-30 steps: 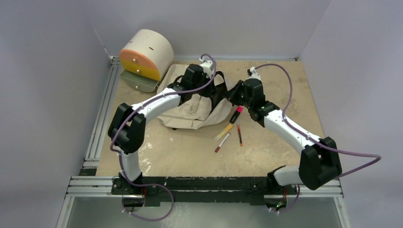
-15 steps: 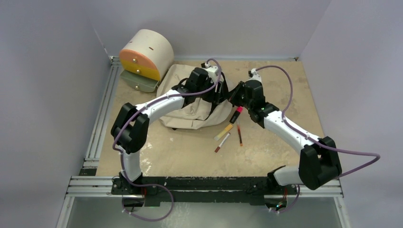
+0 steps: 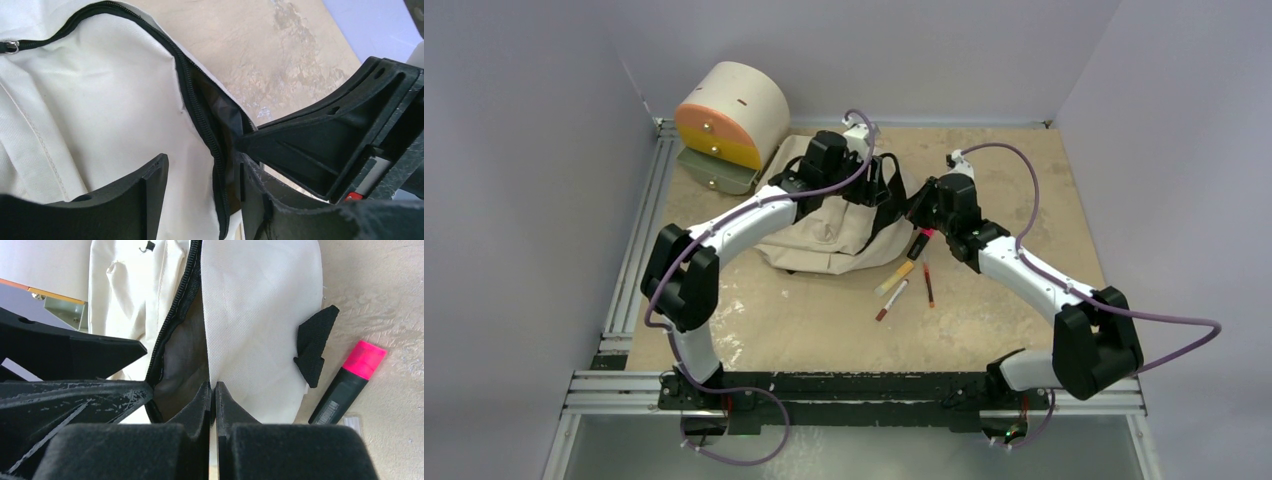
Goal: Pack the student bag
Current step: Adjust the student bag at the center of the board.
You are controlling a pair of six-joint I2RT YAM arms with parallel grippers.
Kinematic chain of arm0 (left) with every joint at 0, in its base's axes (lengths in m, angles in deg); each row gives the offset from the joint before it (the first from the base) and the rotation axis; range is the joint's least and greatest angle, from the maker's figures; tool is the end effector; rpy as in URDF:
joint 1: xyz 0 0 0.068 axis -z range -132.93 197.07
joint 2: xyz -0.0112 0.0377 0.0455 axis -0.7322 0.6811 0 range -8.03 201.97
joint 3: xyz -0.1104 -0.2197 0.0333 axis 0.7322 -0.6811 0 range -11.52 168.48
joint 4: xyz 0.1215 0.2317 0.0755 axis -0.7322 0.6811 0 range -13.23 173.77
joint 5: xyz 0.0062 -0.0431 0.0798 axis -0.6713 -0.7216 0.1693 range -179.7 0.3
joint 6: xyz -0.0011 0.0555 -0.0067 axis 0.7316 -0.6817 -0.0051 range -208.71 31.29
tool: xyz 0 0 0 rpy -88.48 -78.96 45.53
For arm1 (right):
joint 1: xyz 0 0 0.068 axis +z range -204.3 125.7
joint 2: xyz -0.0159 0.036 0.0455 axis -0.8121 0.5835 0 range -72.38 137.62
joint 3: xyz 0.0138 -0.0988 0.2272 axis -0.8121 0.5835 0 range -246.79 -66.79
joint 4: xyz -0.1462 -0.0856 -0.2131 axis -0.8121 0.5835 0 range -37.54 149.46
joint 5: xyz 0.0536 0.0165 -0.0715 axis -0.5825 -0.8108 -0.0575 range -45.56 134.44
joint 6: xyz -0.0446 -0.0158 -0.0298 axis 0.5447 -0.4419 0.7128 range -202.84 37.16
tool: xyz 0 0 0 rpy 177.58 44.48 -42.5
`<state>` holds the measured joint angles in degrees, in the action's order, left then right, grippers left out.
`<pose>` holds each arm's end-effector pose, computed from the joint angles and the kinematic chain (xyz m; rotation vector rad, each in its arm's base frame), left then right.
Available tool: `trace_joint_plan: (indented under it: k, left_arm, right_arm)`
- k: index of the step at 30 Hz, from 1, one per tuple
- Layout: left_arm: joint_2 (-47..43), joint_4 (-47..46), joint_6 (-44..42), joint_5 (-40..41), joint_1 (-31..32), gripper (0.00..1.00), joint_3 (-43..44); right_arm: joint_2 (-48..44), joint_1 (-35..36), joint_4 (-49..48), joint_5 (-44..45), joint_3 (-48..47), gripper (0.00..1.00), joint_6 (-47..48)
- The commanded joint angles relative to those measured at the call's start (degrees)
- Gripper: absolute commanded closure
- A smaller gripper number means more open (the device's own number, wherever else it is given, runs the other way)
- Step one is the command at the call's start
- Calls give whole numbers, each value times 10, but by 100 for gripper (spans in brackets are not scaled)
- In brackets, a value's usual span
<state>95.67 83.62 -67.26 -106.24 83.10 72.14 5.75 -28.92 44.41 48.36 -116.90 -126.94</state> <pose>0.3470 -0.2659 0.2633 0.4605 2.0967 -0.9038 0.3003 0.1395 0.2409 0.3707 1.9564 0.7390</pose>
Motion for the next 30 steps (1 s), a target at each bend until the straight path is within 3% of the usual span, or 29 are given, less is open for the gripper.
trace_joint_plan:
  k: [1, 10, 20, 27, 30]
  left_arm:
    - [-20, -8, -15, -8, -7, 52, 4]
    - [-7, 5, -30, -43, -8, 73, 7]
    - [51, -24, 17, -117, -7, 96, 9]
    - [68, -42, 43, -154, -6, 99, 8]
    - [69, -54, 54, -160, -5, 96, 3]
  right_arm:
    - [-6, 3, -35, 2, 0, 100, 11]
    - [-6, 2, -32, 1, -7, 100, 16]
    - [-15, 2, -51, -16, 4, 100, 14]
    - [-5, 2, -61, -27, 6, 100, 8]
    - [-6, 2, -63, -27, 8, 100, 7]
